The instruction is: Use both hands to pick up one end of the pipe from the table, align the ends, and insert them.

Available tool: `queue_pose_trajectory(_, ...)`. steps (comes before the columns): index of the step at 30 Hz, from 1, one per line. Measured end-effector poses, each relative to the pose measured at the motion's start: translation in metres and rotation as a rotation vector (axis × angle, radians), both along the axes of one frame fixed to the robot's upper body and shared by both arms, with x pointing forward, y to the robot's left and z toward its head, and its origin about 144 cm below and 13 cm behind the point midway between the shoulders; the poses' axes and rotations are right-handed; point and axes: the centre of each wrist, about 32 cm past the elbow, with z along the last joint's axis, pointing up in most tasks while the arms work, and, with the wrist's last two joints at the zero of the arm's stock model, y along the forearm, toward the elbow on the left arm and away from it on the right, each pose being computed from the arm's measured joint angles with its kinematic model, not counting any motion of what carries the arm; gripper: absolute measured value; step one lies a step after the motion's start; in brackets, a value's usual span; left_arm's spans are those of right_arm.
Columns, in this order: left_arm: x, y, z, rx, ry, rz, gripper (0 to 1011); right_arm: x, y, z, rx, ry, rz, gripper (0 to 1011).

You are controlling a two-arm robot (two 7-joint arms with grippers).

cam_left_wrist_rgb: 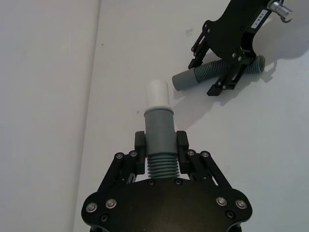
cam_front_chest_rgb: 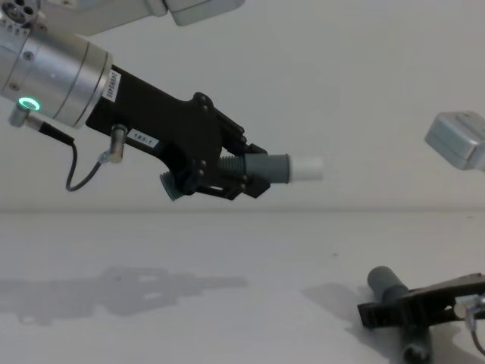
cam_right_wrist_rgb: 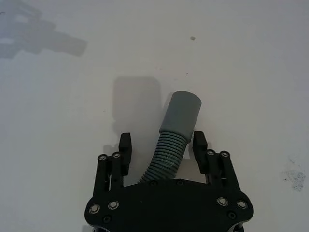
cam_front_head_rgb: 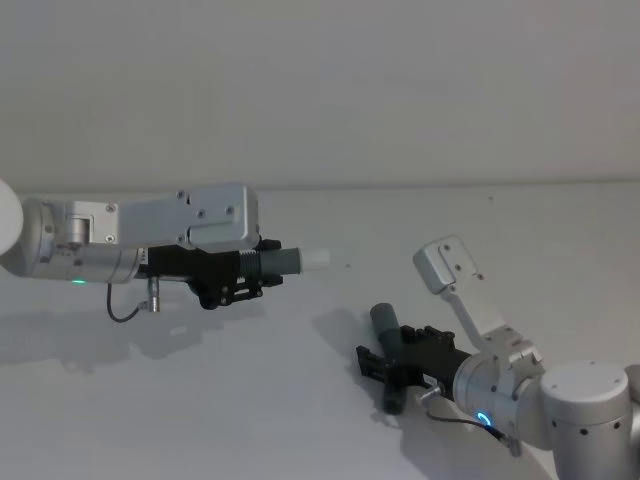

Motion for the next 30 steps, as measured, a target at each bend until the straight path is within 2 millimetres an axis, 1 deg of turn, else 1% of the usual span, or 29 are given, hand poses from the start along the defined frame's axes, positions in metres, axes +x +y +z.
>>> queue_pose_trajectory(1,0.0,0.0,0.0001,0.0,0.0,0.0,339,0.0002,-0.0001,-0.0002,0.0,0.0,0.0,785)
queue_pose_trajectory(3,0.0,0.0,0.0001,0.0,0.0,0.0,339,0.0006,-0.0003,-0.0005,0.001,0.0,-0.001,678)
queue_pose_trajectory(4,0.0,0.0,0.0001,0.0,0.0,0.0,339,0.0007,-0.0004,-0.0006,0.001,0.0,-0.002,678)
queue_pose_trajectory(6,0.0,0.0,0.0001,0.0,0.0,0.0,339,0.0011,-0.0006,-0.0009,0.001,0.0,-0.003,593)
queue_pose_trajectory(7,0.0,0.0,0.0001,0.0,0.0,0.0,339,0.0011,-0.0006,-0.001,0.002,0.0,-0.003,593)
queue_pose_trajectory(9,0.0,0.0,0.0001,0.0,0.0,0.0,339,0.0014,-0.0008,-0.0013,0.002,0.0,-0.004,483)
queue_pose_trajectory(12,0.0,0.0,0.0001,0.0,0.0,0.0,339,0.0015,-0.0008,-0.0015,0.002,0.0,-0.004,423)
queue_pose_trajectory(13,0.0,0.0,0.0002,0.0,0.0,0.0,339,0.0016,-0.0008,-0.0016,0.003,0.0,-0.004,359)
queue_pose_trajectory(17,0.0,0.0,0.0002,0.0,0.0,0.0,339,0.0019,-0.0009,-0.0019,0.003,0.001,-0.004,282)
queue_pose_trajectory(22,0.0,0.0,0.0001,0.0,0.0,0.0,339,0.0021,-0.001,-0.0021,0.003,0.001,-0.004,257)
queue_pose_trajectory(30,0.0,0.0,0.0001,0.0,0.0,0.0,339,0.0025,-0.0046,-0.0004,-0.021,-0.016,0.024,256)
